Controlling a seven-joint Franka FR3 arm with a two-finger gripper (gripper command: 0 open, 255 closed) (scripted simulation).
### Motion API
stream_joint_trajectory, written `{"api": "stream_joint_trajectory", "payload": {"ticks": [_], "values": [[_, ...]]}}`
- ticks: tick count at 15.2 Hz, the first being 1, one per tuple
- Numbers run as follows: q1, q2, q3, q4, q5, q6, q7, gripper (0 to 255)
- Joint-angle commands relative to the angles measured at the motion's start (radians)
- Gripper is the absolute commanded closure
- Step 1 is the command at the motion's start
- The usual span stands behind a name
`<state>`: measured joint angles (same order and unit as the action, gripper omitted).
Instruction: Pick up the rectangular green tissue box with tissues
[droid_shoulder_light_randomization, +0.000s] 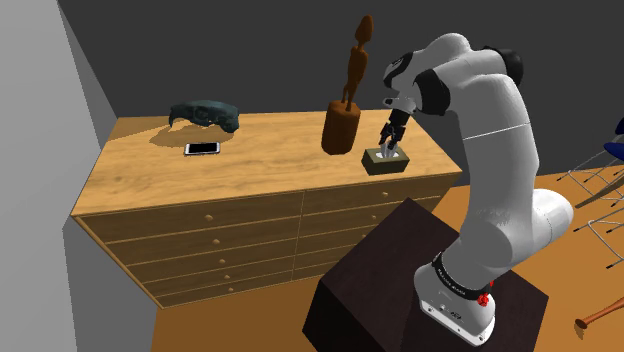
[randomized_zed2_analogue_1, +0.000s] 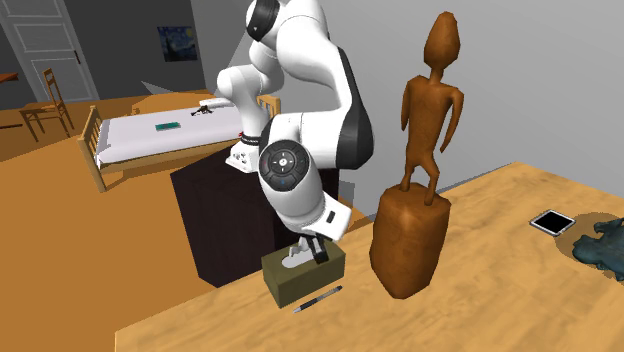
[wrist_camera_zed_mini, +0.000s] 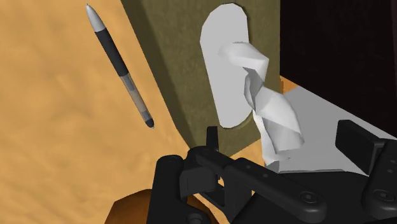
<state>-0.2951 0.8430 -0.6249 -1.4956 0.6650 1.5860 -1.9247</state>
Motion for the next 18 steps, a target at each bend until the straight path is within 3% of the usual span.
{"api": "stream_joint_trajectory", "payload": {"ticks": [1,2,11,18], "values": [[-0.001,0.006,0.003,0.001,0.003,0.005,-0.001,0],[0.0,0.006,0.003,0.0,0.004,0.006,0.0,255],[0.0,0.007,0.002,0.001,0.004,0.005,-0.001,255],[0.011,-0.049,-0.018,0.004,-0.021,-0.046,0.019,255]]}}
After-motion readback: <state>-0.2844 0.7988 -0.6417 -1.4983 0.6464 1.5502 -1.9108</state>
